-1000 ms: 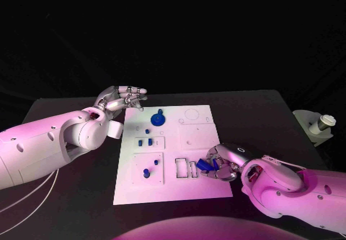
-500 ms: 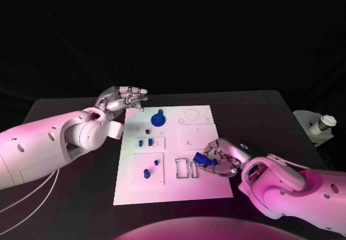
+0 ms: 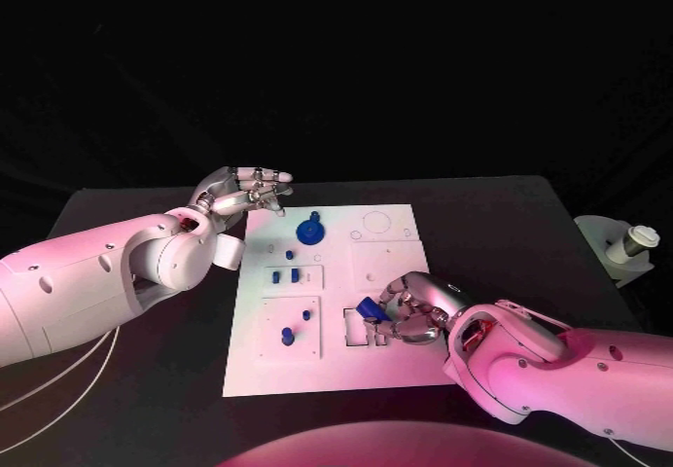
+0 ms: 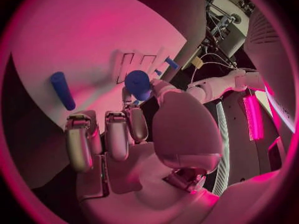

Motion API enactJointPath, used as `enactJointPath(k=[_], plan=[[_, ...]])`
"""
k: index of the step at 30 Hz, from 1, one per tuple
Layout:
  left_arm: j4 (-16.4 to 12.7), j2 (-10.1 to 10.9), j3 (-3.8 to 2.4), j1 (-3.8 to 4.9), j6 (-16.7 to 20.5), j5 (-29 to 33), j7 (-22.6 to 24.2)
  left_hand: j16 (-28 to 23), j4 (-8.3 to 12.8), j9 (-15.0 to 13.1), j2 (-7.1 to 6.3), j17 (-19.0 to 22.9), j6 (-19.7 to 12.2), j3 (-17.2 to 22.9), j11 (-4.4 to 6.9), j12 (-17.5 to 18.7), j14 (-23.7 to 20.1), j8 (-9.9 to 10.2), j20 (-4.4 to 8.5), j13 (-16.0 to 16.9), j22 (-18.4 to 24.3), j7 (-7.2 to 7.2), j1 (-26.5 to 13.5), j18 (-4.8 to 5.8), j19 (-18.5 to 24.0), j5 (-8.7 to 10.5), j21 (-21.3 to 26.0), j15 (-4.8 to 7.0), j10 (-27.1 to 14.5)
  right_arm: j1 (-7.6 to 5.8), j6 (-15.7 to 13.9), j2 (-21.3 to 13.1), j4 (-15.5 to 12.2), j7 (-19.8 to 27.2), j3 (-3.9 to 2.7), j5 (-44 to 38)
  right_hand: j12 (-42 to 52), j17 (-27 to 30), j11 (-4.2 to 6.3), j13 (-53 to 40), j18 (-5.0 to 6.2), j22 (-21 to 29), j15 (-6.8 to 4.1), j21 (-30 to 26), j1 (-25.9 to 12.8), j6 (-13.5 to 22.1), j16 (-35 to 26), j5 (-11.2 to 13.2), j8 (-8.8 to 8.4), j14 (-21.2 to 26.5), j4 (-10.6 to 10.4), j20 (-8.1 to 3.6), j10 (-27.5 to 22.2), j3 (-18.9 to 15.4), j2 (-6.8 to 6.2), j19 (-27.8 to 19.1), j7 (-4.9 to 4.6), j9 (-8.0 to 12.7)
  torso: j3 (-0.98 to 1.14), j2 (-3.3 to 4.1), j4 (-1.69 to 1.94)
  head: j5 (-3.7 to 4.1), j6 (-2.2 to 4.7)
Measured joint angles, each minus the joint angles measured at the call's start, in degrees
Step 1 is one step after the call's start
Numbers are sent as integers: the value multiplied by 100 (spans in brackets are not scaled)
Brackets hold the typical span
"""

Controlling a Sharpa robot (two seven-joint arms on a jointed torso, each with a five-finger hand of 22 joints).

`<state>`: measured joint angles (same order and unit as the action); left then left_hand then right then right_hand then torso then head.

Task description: Assemble the parts on the task board

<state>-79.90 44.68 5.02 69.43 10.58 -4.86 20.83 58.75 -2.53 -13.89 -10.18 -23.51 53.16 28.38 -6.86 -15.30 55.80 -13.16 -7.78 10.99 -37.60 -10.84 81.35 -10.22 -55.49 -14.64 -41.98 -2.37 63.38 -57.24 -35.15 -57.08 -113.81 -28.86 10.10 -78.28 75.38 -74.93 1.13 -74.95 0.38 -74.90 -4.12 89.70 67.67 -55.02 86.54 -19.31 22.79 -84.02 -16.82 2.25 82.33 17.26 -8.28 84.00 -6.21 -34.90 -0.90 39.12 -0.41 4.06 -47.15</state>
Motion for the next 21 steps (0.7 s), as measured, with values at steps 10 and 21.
enactJointPath(k=[10, 21], plan=[[-19, 4, 0, 0, -16, 0, 1, 0, 0, -1, 0, 0, 0, 0, 0, 0, 0, 0, 0, 0, 1, 0, 0, 0, 0, 0, 0, 0, 0, 14, 205, 272, 153, 14, -1, 254, 193, 0, 40, 1, 1, -5, -41, 0, -306, -31, 56, 63, 5, -1, 7, -41, 123, 10, 63, 0, -30, -1, -3, 4, -7, -34, -15], [-27, 14, 0, 0, -29, 0, 1, 0, 0, -1, 0, -1, 0, 0, 0, 0, 0, 0, 0, -1, 1, 0, 0, 0, 0, 0, 0, 0, 0, 26, 360, 355, 237, -7, -5, 322, 230, 1, 45, 2, 1, -4, -82, 0, -835, -123, 78, -44, 383, -1, 8, -77, 146, -40, 26, -4, -2, -88, 4, 4, -13, -64, -10]])
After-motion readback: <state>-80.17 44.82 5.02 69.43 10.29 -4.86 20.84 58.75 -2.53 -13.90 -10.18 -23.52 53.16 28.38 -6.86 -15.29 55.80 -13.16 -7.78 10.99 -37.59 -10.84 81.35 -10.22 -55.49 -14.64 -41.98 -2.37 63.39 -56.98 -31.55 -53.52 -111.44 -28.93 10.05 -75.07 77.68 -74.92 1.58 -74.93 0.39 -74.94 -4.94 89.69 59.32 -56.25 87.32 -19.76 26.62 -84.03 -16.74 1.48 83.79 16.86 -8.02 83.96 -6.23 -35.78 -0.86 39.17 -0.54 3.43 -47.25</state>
